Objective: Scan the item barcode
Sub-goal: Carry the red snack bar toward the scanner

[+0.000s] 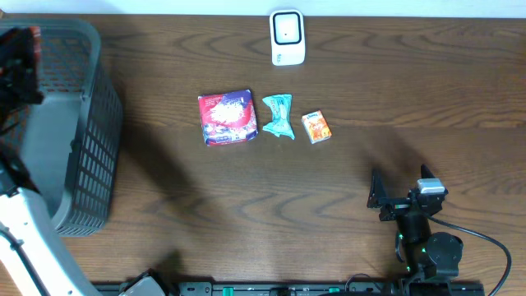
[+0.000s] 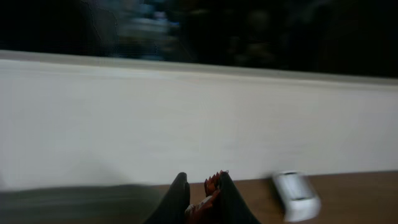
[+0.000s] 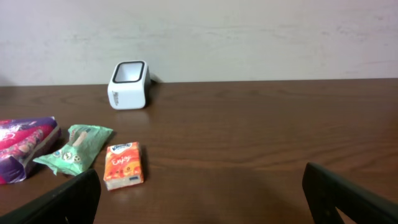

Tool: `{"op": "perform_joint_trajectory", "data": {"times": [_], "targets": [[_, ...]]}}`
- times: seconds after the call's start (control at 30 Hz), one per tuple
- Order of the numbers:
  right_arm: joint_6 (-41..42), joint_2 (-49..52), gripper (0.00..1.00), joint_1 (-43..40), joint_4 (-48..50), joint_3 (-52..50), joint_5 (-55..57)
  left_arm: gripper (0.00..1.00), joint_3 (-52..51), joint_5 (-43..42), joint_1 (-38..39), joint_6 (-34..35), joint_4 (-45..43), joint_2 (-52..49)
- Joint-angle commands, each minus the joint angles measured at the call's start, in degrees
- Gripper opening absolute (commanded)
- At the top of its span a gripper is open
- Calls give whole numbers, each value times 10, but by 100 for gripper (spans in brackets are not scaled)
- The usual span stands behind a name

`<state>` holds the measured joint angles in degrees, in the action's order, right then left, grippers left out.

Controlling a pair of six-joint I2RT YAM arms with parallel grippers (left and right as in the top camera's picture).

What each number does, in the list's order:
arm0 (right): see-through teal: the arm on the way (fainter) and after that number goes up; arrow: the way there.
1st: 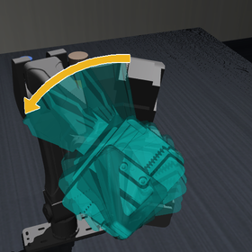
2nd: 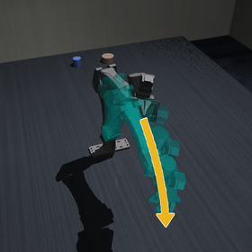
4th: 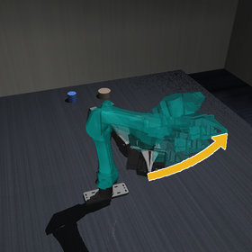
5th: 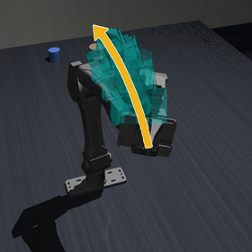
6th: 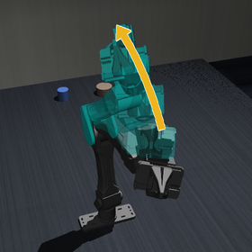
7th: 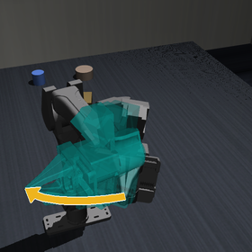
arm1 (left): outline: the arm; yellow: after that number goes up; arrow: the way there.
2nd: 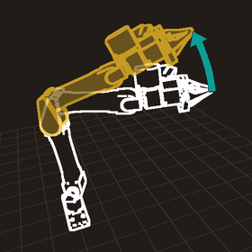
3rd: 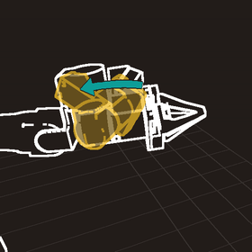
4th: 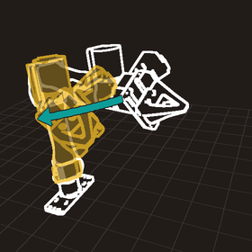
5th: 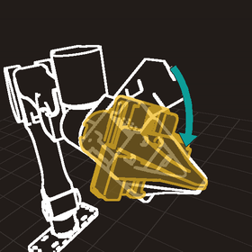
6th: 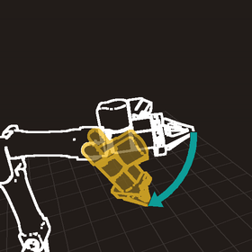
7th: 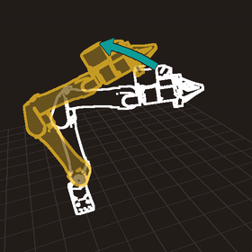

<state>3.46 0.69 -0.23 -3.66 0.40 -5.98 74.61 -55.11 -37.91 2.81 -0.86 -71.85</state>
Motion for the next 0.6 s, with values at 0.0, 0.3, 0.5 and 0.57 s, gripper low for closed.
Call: {"op": "perform_joint_trajectory", "data": {"times": [0.0, 0.3, 0.5, 0.57], "targets": [[3, -3, 99, 4, -2, 0, -4, 7, 5, -63, 64, 95, -17, -5], [3, -3, 99, 4, -2, 0, -4, 7, 5, 76, 273, 95, 11, -37], [3, -3, 99, 4, -2, 0, -4, 7, 5, 146, 399, 95, 52, -99], [3, -3, 99, 4, -2, 0, -4, 7, 5, 174, 439, 96, 57, -128]]}}
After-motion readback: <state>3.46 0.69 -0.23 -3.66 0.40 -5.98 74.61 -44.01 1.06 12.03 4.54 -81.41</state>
